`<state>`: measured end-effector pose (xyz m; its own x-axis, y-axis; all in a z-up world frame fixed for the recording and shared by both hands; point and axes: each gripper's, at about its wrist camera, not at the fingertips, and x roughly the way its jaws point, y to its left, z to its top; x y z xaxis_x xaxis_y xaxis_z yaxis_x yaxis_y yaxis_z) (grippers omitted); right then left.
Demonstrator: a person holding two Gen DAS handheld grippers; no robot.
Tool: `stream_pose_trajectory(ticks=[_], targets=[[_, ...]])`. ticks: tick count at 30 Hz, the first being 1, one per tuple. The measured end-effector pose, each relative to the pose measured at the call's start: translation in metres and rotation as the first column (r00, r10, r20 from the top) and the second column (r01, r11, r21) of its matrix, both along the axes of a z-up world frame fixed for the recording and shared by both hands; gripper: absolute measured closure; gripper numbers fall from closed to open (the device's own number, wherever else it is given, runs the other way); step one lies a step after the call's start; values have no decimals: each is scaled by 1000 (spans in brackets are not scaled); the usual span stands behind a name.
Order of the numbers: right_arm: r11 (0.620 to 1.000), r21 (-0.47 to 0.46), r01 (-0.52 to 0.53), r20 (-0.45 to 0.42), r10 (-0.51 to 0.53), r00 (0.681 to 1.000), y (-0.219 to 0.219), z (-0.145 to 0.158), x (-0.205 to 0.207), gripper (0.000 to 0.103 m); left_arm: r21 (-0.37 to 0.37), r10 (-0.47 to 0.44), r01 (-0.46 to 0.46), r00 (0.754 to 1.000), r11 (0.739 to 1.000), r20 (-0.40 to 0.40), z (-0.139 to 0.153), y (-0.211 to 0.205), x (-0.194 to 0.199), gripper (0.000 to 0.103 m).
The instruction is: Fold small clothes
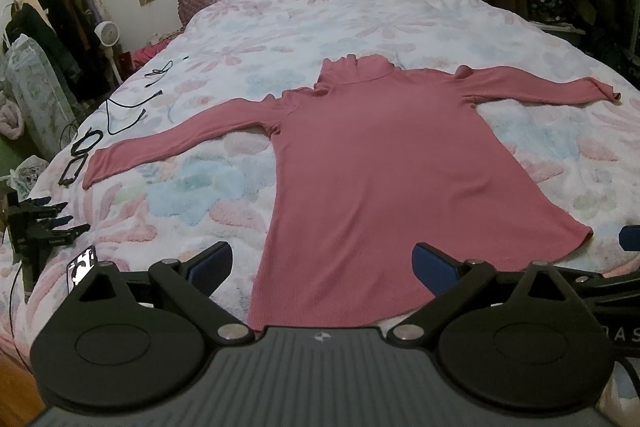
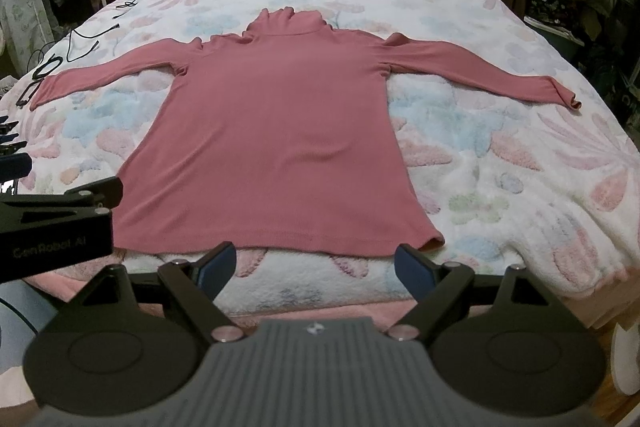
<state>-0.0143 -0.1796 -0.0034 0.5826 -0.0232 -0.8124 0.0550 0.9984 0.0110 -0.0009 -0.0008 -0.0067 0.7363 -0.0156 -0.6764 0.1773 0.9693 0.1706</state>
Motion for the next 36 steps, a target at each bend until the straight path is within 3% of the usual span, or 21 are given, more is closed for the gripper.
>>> stream_pose_trajectory(ticks=[17, 36], targets=[[1000, 1, 1, 1, -1, 1000, 0, 1, 0, 21, -37, -10, 9, 1000, 999, -19, 0, 3, 1, 0], [1000, 3, -2, 2, 2, 1000, 0, 3, 0, 21, -25, -8, 7, 1000, 1000, -15, 0, 1, -1, 0]])
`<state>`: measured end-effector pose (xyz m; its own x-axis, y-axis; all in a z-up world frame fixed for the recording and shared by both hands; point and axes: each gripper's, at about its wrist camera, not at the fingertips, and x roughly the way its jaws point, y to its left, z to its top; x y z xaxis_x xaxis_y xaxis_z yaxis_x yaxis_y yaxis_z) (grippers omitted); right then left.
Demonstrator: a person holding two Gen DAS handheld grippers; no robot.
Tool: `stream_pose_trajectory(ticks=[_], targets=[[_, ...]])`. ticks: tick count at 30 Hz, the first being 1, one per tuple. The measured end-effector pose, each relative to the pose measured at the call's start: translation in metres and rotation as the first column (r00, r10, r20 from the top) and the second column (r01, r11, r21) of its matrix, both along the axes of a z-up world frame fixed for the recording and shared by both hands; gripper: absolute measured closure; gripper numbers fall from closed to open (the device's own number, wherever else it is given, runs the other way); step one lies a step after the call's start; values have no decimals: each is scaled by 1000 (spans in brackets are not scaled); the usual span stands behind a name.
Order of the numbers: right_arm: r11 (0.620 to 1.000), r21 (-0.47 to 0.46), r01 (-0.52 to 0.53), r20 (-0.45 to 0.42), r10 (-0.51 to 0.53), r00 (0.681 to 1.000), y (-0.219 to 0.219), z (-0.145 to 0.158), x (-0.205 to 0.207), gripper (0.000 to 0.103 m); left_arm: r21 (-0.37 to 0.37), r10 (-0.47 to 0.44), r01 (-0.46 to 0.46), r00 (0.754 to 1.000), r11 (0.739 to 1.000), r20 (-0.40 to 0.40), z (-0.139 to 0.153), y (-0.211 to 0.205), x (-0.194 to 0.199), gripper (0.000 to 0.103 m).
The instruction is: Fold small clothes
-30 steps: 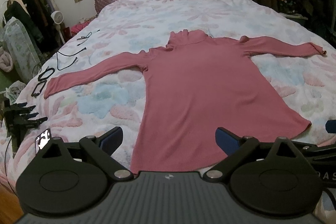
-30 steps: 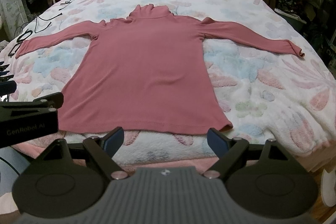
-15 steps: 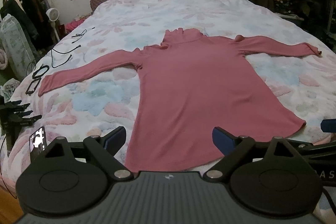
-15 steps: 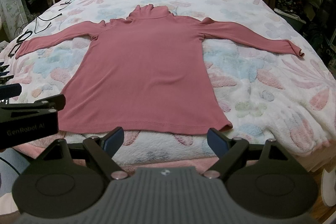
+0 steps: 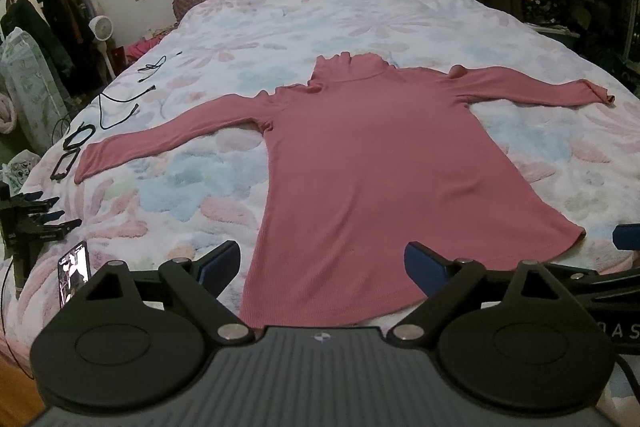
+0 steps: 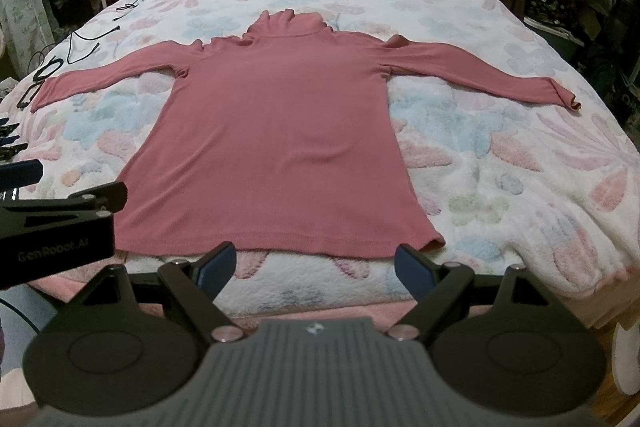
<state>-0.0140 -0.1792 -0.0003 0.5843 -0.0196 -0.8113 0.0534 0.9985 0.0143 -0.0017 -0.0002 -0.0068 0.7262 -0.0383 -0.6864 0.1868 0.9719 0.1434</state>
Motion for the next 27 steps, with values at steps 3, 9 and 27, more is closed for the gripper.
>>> stream_pose_trajectory(ticks=[3, 9, 27], targets=[[1000, 0, 1, 1, -1, 1000, 0, 0, 0, 21, -3, -3, 3, 1000, 1000, 2, 0, 0, -1, 0], [1000, -1, -2, 2, 2, 1000, 0, 0, 0, 21, -3, -1, 1, 1000, 1000, 0, 0, 0, 0, 0], [1000, 26, -19, 71, 17, 997, -7, 4, 10, 21, -114, -53, 48, 998, 992, -46, -4, 18, 23, 9]])
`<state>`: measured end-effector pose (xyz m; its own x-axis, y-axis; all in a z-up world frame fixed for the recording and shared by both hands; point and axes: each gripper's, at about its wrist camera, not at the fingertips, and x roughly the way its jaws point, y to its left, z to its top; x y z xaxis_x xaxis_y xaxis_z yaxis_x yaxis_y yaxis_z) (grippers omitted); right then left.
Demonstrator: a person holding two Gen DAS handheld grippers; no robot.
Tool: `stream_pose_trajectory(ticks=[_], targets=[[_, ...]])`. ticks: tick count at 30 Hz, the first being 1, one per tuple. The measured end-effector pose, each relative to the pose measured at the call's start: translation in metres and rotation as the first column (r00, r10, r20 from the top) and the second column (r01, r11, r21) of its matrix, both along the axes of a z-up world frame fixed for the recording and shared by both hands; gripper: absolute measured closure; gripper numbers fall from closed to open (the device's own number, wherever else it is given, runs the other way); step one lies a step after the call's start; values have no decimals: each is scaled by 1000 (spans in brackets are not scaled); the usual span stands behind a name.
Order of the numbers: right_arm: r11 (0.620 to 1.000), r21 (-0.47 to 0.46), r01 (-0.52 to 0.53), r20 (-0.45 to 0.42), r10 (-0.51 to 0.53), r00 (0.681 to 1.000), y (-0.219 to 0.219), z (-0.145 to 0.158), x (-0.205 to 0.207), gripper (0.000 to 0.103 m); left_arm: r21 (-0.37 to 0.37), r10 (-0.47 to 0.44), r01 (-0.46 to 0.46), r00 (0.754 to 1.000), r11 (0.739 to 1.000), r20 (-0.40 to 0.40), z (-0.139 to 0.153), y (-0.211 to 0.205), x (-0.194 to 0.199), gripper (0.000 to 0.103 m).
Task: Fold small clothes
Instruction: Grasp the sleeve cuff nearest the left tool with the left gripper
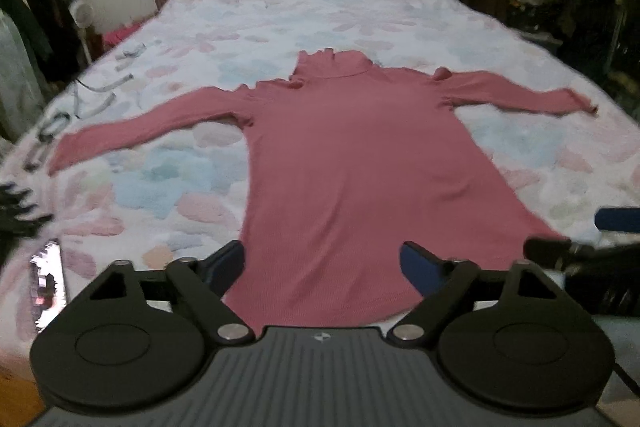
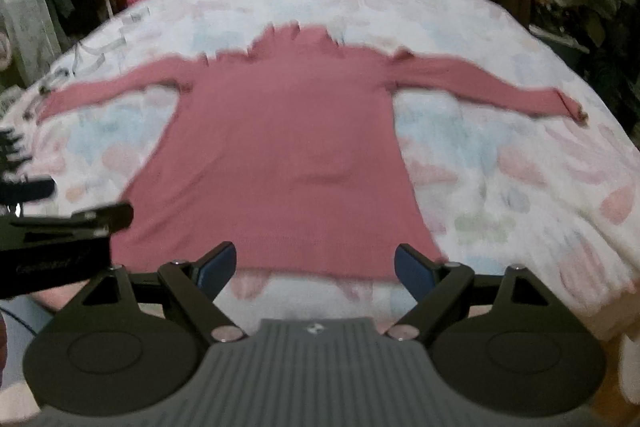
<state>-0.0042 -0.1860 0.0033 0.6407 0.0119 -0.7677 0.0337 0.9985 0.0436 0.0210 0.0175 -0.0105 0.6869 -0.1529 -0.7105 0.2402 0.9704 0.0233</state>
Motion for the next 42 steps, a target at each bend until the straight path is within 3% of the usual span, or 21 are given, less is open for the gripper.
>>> stream_pose_trajectory(ticks=[2, 5, 9, 13, 16, 19, 26, 28, 29, 32, 35, 38, 39, 41, 42], targets=[[1000, 8, -8, 77, 7, 997, -8, 4, 8, 21, -76, 9, -11, 999, 997, -34, -1, 17, 18, 20], [1000, 17, -12, 153, 10, 988, -23, 7, 30, 21, -155, 74, -85, 995, 984, -73, -3, 50, 53, 25], [998, 50, -33, 230, 20, 973, -42, 3, 62, 21, -116, 147, -151, 988, 982, -38, -5, 85, 94, 31], [997, 71, -42, 209, 26, 978, -52, -13, 106, 21, -164, 161, -168, 985, 972, -54, -9, 130, 140, 38], [986, 162, -51, 161, 24, 987, -58, -25, 138, 21, -247, 221, -230, 973, 941, -64, -14, 178, 176, 39], [965, 257, -53, 113, 25, 993, -59, -41, 164, 21, -369, 330, -342, 939, 864, -96, -22, 240, 212, 39], [963, 269, 12, 24, -19, 1000, -54, -72, 206, 21, -453, 559, -556, 817, 697, -143, -52, 349, 280, 30], [961, 275, 30, -1, -31, 1000, -54, -80, 216, 20, -477, 603, -616, 771, 627, -205, -70, 371, 292, 30], [961, 275, 33, -8, -32, 999, -52, -82, 219, 21, -501, 625, -647, 742, 574, -243, -81, 383, 296, 30], [965, 261, 14, -14, -11, 1000, -47, -87, 225, 21, -546, 653, -701, 683, 459, -327, -108, 407, 306, 30], [972, 233, -9, -22, 15, 1000, -39, -91, 232, 21, -584, 689, -728, 629, 359, -361, -125, 424, 313, 34], [974, 226, -26, -25, 33, 999, -34, -95, 237, 21, -608, 720, -730, 599, 311, -351, -127, 428, 319, 49], [975, 221, -30, -29, 37, 999, -33, -96, 239, 21, -601, 729, -736, 591, 312, -346, -125, 429, 323, 57], [977, 210, -27, -41, 36, 999, -31, -98, 241, 21, -578, 736, -748, 585, 326, -340, -123, 431, 331, 96], [980, 200, -17, -51, 28, 998, -32, -101, 242, 21, -567, 736, -754, 583, 332, -344, -120, 430, 335, 98]])
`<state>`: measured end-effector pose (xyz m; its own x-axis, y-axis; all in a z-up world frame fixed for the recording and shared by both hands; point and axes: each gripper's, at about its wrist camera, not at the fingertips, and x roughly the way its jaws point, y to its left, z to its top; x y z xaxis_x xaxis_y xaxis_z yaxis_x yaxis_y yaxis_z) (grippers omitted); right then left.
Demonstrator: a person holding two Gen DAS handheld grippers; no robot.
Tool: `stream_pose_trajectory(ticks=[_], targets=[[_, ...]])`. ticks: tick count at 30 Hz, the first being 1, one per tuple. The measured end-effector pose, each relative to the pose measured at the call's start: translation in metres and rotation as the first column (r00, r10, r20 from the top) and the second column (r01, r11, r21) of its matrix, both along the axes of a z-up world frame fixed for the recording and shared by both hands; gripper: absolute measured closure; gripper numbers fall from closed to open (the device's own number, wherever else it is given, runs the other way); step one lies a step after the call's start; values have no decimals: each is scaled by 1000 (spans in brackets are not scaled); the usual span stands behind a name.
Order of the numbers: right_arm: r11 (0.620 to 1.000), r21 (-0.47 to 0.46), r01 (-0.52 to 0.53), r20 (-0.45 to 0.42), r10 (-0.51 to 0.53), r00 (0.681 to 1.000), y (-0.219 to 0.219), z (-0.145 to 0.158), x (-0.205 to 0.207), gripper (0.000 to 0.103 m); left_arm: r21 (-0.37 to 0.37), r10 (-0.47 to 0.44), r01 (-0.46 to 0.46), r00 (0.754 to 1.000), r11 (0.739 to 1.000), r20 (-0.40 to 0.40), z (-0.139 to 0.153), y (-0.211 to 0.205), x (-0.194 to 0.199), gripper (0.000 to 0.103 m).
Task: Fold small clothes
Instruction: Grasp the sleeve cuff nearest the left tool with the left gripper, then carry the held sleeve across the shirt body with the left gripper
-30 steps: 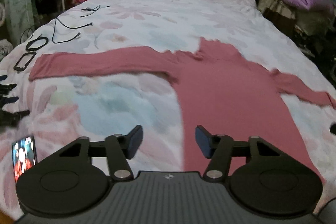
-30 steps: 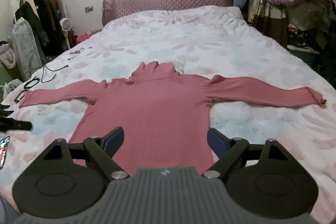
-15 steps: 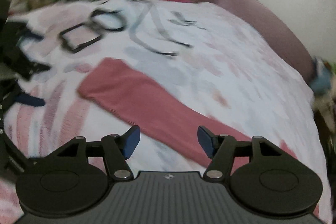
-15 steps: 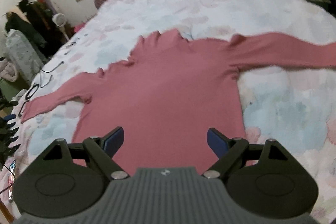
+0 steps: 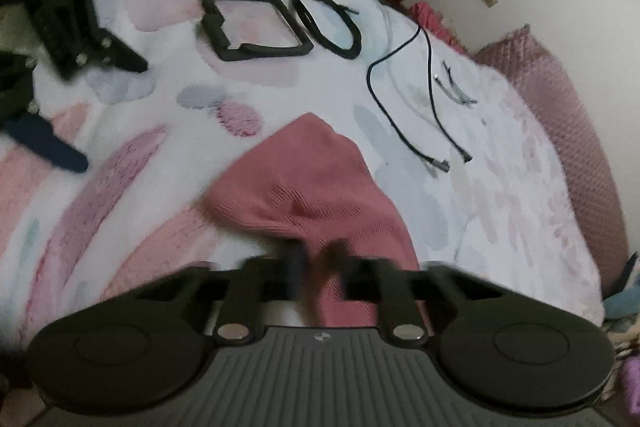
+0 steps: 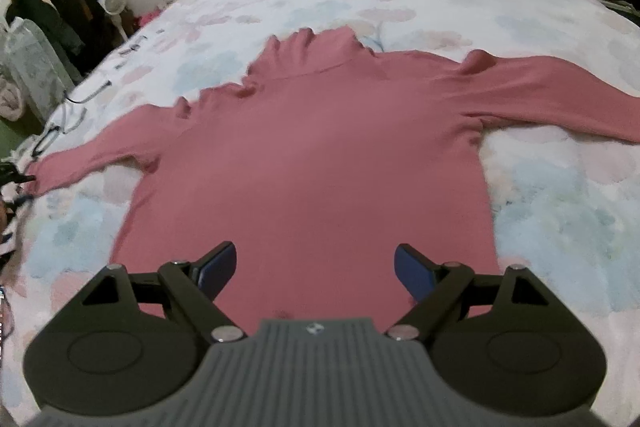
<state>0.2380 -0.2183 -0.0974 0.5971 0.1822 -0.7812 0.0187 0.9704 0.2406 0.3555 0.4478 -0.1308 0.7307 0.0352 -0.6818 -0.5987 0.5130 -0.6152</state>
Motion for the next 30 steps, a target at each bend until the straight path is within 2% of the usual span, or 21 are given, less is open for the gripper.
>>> stream_pose_trajectory(ticks=[1, 3, 6, 9, 14, 18, 21, 23, 27, 30], targets=[[1000, -10, 17, -16, -17, 1000, -3, -3, 2, 21, 9, -4, 4, 1000, 1000, 2, 4, -2, 1, 98], [999, -9, 52, -34, -53, 998, -10, -6, 5, 21, 81, -27, 25, 999, 996, 26, 21, -12, 3, 99], [995, -6, 95, -32, -95, 995, -26, -4, 7, 21, 169, -92, 79, 993, 982, 74, 63, -40, 2, 99], [996, -24, 92, -1, -92, 996, -36, 2, 7, 21, 263, -186, 145, 973, 954, 138, 117, -83, 4, 99], [996, -18, 86, 44, -85, 995, -55, 14, 9, 21, 377, -375, 283, 906, 882, 196, 205, -175, 23, 99], [997, -19, 76, 85, -74, 994, -68, 22, 8, 21, 430, -483, 363, 851, 826, 209, 249, -258, 31, 99], [996, -24, 85, 91, -82, 992, -81, 24, 13, 21, 430, -561, 442, 803, 787, 202, 259, -321, 38, 99], [993, -47, 105, 86, -100, 991, -92, 26, 21, 21, 443, -616, 496, 767, 747, 181, 255, -364, 43, 99], [990, -46, 137, 98, -132, 986, -118, 29, 33, 22, 463, -717, 602, 687, 651, 115, 219, -439, 48, 99], [986, -60, 156, 94, -150, 984, -133, 25, 42, 35, 469, -773, 677, 635, 567, 18, 173, -493, 47, 99]])
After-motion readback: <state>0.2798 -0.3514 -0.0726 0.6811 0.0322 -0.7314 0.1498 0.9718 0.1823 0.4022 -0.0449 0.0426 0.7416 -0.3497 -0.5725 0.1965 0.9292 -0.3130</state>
